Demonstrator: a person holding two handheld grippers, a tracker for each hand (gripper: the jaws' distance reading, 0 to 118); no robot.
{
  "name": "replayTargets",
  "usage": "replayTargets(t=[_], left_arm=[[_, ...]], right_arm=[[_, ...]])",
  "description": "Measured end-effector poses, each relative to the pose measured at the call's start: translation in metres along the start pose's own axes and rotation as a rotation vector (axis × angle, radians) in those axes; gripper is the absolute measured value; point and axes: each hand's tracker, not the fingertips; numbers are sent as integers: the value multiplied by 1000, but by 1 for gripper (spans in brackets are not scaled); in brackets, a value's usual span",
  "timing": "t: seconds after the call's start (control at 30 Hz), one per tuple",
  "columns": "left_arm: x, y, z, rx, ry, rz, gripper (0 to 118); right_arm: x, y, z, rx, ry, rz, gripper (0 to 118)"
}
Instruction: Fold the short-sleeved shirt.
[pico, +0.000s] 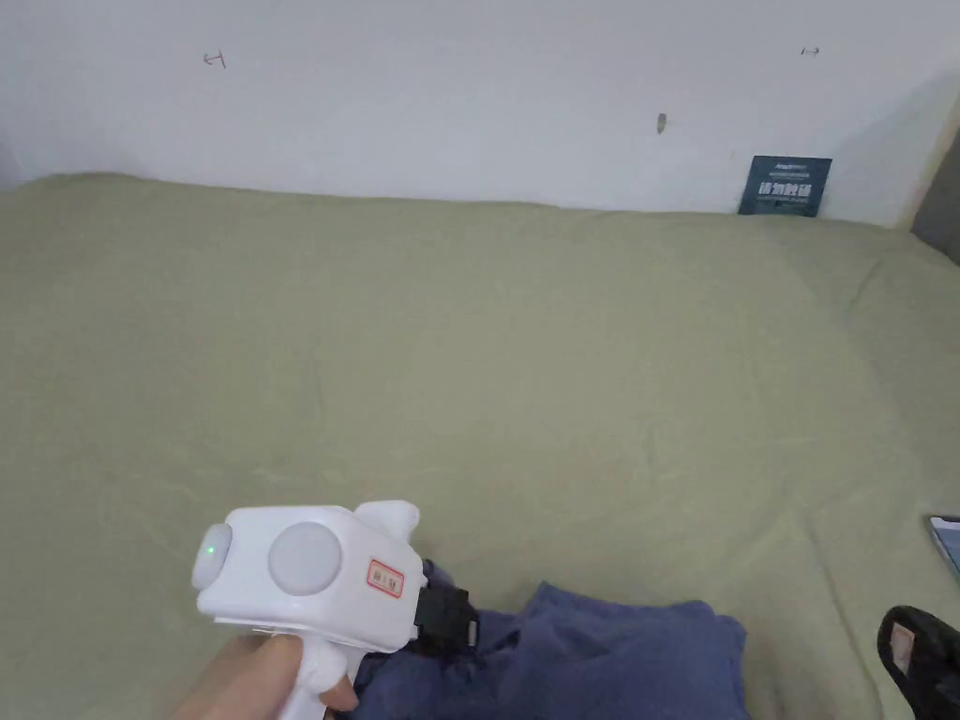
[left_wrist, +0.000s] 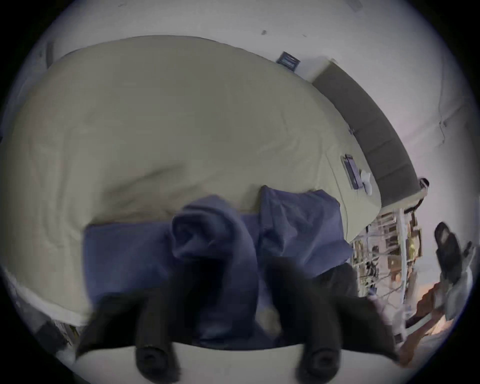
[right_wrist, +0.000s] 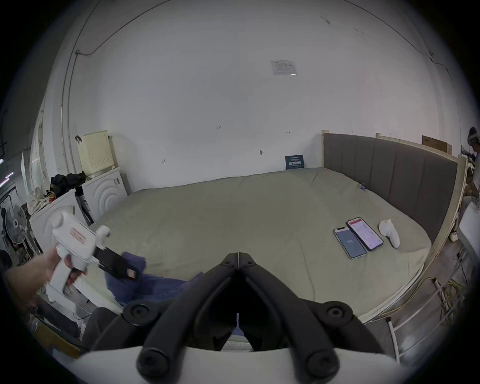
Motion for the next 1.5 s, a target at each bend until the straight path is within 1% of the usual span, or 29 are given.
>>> replayTargets(t=[0.03,0.07,0.1,0.13,0.17,0.2,0.23,0.27,0.3,0.33,0.4,0.47,0.5,0.63,0.77,0.8,0.83,0.93,1.0,1.03,1.1,1.17,1.27,1.3,1.33,1.37,1.4,1.47,1.5], left_arm=[[5,1,-11,-35,31,-25,112],[4,-2,-16,-50,49,-1,115],[0,-3,-13,-33,30,7,114],[-6,-4,-8,-38,-28,37,114],[-4,-5,1,-24,-40,78,112],[-9,-7,11,10,-41,96,109],[-15,-10,23,44,-55,92,99],[-22,-13,34,78,-54,88,67],[-27,-13,43,91,-41,100,27],[-34,-15,44,92,-39,119,1],[-49,-17,45,82,-23,140,1],[-49,-16,41,75,-22,153,1],[-47,-16,33,57,-36,158,1],[-23,-15,-9,10,-166,176,1],[5,-24,-65,-77,-147,105,1],[8,-26,-72,-80,-139,65,1],[9,-30,-71,-72,-147,58,1],[-2,-20,-36,-68,-163,70,1],[-13,-20,7,4,-131,29,1],[-22,-20,27,17,-130,33,1],[-48,-24,66,73,-131,76,1],[-79,-30,91,93,-102,132,1],[-121,-39,103,96,-2,170,1],[-133,-41,102,89,14,197,1],[-144,-43,100,88,-14,193,1],[-146,-47,95,90,-46,227,7],[-154,-48,91,92,-71,246,32],[-165,-48,75,63,-154,292,113],[-168,-48,64,34,-187,325,114]], right_arm=[[2,0,0,1,-7,-10,0],[3,0,0,1,-9,-18,0],[4,0,-1,1,-12,-25,0],[4,0,-1,3,-15,-30,0],[5,0,-2,3,-16,-34,0],[5,0,-3,1,-12,-37,0],[4,0,-4,-1,-7,-39,0],[2,0,-6,-2,-2,-36,0],[-1,-1,-7,-3,6,-30,0],[-3,-2,-9,-7,12,-27,0],[-6,-2,-12,-12,33,-28,0],[-10,-3,-14,-14,46,-25,0],[-12,-3,-15,-18,50,-23,0],[-13,-5,-16,-35,55,-19,0],[-10,-7,-15,-53,43,-21,0],[-10,-7,-15,-56,36,-22,0],[-10,-7,-15,-59,34,-22,0],[-11,-7,-17,-60,31,-13,0],[-14,-7,-22,-64,34,-9,0],[-15,-7,-24,-64,41,-10,0],[-19,-8,-27,-69,53,-11,0],[-25,-9,-30,-74,61,-6,0],[-34,-11,-33,-83,79,0,0],[-37,-11,-34,-87,82,5,0],[-40,-12,-34,-91,82,10,0],[-42,-13,-34,-93,84,14,0],[-44,-13,-34,-97,86,14,0],[-46,-14,-34,-105,88,17,0],[-48,-14,-35,-110,84,20,0]])
